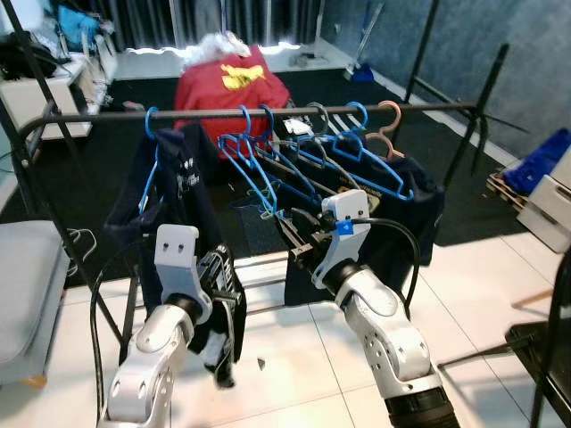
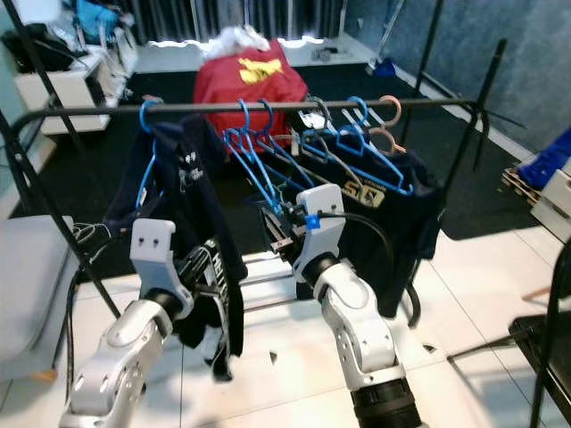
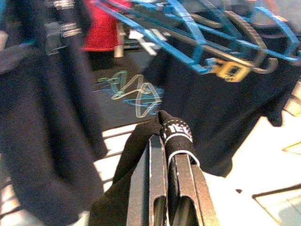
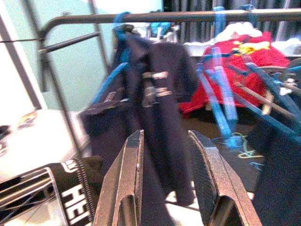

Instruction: Hang hanger

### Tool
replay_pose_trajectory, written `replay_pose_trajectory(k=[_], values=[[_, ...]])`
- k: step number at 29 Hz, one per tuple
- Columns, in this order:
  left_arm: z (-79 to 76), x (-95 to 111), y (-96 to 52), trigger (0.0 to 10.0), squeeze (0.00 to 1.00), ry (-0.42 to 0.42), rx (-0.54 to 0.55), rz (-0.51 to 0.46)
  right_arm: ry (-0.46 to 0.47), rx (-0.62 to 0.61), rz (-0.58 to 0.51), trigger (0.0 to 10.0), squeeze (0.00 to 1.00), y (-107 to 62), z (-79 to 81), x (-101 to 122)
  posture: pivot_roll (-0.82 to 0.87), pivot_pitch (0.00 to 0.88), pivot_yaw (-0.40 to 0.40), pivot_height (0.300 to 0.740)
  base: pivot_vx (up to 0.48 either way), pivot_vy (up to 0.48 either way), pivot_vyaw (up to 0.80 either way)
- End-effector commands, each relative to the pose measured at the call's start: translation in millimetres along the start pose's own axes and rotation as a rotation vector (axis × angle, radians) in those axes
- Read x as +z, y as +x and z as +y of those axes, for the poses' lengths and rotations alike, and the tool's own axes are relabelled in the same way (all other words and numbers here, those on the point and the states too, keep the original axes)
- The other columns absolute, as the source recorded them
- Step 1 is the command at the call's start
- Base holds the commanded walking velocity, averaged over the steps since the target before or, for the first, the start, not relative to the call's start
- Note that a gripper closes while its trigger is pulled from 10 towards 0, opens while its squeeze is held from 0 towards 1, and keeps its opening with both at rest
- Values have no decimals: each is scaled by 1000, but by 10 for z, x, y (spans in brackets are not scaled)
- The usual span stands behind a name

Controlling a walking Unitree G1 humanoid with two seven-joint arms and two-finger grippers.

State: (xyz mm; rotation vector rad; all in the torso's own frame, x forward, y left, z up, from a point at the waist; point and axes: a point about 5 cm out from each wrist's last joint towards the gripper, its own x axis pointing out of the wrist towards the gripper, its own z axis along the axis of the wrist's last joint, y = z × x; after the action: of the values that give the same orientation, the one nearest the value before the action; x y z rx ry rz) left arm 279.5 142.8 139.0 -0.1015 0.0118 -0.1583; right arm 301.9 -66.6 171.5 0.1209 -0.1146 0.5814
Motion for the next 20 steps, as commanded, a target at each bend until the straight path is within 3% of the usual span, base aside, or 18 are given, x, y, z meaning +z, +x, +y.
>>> replay_pose_trajectory(k=[1,20], values=[[5,-30,-6,10000,0,5,0,17,-7,1,1,10000,0,3,-6,-4,74,0,-29,740,0,0,0],[-9,-86,2,10000,0,38,-16,61,-6,-2,22,10000,0,-22,-2,-59,71,0,-24,740,0,0,0]])
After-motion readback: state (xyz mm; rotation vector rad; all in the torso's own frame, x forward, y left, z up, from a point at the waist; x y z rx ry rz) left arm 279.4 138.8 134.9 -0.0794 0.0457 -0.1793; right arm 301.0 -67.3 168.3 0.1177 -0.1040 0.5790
